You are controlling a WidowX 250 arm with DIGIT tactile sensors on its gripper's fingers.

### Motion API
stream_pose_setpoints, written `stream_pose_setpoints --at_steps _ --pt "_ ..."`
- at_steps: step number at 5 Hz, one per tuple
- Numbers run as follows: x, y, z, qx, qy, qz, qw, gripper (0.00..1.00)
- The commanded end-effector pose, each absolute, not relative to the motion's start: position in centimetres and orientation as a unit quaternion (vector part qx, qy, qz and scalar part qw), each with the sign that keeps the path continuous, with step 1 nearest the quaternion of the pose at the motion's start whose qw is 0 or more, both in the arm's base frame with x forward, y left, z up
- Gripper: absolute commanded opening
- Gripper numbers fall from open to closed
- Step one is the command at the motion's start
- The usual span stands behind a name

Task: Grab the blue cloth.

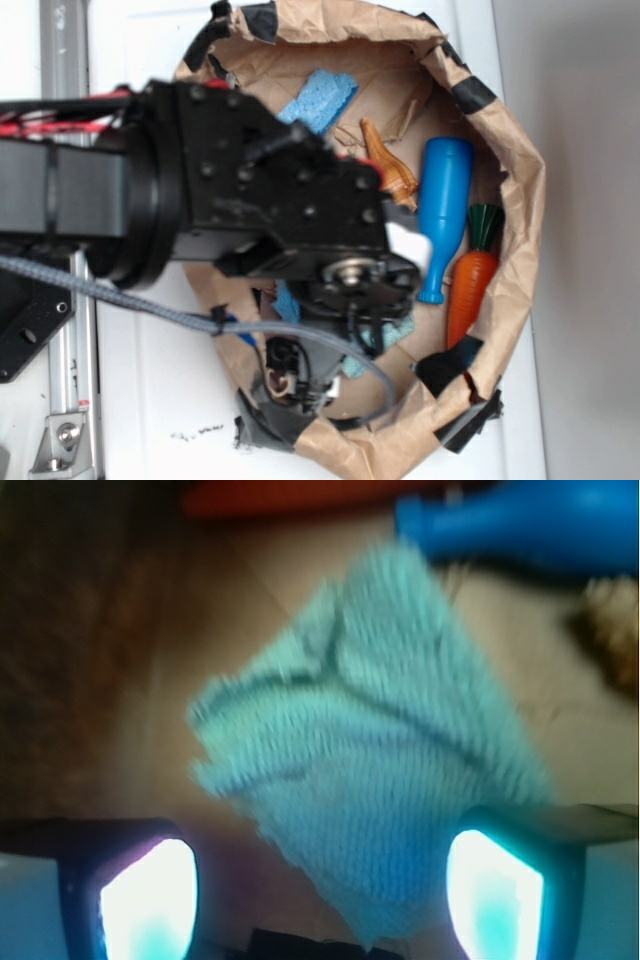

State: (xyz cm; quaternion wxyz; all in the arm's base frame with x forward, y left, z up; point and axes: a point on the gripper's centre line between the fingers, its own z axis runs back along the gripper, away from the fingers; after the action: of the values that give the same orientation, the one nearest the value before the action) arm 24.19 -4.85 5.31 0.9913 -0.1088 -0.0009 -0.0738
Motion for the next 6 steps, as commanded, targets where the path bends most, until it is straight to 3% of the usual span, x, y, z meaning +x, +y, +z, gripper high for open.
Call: stream_pose_setpoints --at_steps 1,2,3,4,6 --pt "25.1 -7.7 2.1 -0.039 -0.005 -0.120 0.992 1.00" --pt "27.6 -5.8 1.9 0.000 -0.014 -0.095 0.995 1.00" --pt "29.4 -2.9 2.5 0.011 -0.013 -0.058 0.998 1.00" --pt "29.8 -0.4 3.1 0.010 -0.013 -0.028 0.999 0.00" --pt "29.4 0.9 2.9 0.019 -0.003 -0.013 1.000 0.00"
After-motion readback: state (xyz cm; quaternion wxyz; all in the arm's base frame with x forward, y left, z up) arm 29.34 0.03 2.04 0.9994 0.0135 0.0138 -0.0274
